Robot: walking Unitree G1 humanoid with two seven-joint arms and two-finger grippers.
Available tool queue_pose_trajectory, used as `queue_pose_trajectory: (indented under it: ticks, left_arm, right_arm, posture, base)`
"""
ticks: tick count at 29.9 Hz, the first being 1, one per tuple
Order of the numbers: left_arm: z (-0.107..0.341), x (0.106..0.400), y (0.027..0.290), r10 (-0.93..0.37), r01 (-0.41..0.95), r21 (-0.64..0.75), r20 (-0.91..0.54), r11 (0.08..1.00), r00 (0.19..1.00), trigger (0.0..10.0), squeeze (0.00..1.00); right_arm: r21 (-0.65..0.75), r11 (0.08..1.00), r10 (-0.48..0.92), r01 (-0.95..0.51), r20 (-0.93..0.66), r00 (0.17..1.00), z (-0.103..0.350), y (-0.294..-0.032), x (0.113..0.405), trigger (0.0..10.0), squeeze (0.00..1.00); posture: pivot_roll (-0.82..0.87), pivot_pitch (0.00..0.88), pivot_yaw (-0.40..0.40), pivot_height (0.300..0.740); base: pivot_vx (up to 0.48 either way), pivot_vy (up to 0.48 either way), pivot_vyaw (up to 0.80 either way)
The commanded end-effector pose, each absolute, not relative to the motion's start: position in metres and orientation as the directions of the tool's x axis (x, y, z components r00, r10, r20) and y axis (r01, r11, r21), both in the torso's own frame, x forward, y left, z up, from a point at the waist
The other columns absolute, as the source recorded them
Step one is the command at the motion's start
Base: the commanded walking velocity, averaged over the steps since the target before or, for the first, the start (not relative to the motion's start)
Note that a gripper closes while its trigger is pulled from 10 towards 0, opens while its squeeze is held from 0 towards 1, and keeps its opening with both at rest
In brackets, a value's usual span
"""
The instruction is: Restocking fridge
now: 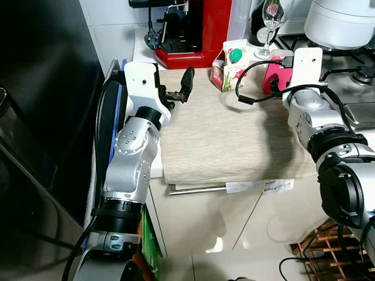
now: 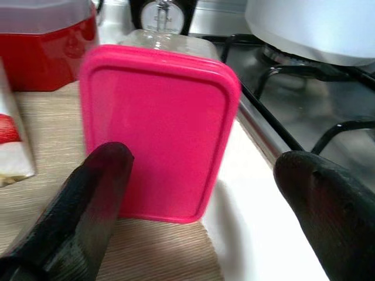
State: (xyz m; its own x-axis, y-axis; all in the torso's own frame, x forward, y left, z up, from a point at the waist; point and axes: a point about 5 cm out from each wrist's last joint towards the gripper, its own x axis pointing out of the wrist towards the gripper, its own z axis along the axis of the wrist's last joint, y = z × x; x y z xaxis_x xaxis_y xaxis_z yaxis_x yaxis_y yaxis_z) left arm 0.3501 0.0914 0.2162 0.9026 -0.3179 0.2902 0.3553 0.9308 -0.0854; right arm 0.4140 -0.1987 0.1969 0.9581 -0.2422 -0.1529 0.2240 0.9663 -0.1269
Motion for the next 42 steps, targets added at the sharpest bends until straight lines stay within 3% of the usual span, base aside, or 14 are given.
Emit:
queue_pose_trajectory:
  ticks: [1, 14, 28, 35, 42]
  left_arm:
    - [0.221, 0.353, 0.088, -0.32, 0.359, -0.085, 0.299, 0.929, 0.899, 10.0, 0.0]
    - [0.221, 0.351, 0.091, -0.306, 0.346, -0.087, 0.305, 0.934, 0.902, 10.0, 0.0]
    - [0.215, 0.346, 0.097, -0.267, 0.307, -0.097, 0.297, 0.947, 0.917, 10.0, 0.0]
    - [0.217, 0.344, 0.085, -0.332, 0.343, 0.018, 0.308, 0.939, 0.892, 10.0, 0.0]
    - [0.224, 0.336, 0.072, -0.407, 0.418, 0.044, 0.338, 0.907, 0.848, 10.0, 0.0]
  right_arm:
    - [-0.128, 0.97, -0.224, 0.205, -0.153, 0.963, 0.205, -0.194, 0.417, 10.0, 0.0]
    - [-0.115, 0.978, -0.189, 0.173, -0.148, 0.971, 0.204, -0.189, 0.417, 10.0, 0.0]
    - [-0.151, 0.963, -0.244, 0.221, -0.148, 0.959, 0.207, -0.204, 0.416, 10.0, 0.0]
    - [-0.109, 0.964, -0.258, 0.244, -0.132, 0.957, 0.21, -0.204, 0.417, 10.0, 0.0]
    - [-0.064, 0.962, -0.273, 0.266, -0.124, 0.954, 0.211, -0.206, 0.416, 10.0, 0.0]
  posture:
    - [-0.19, 0.035, 0.011, 0.735]
    - [-0.17, 0.037, -0.007, 0.735]
    - [-0.15, 0.067, -0.052, 0.735]
    - [-0.16, 0.071, -0.047, 0.735]
    - [-0.14, 0.073, -0.038, 0.735]
  base:
    - [0.0, 0.0, 0.0]
    - [0.0, 0.0, 0.0]
    - [0.0, 0.0, 0.0]
    - [0.0, 0.0, 0.0]
    - [0.0, -0.456, 0.0]
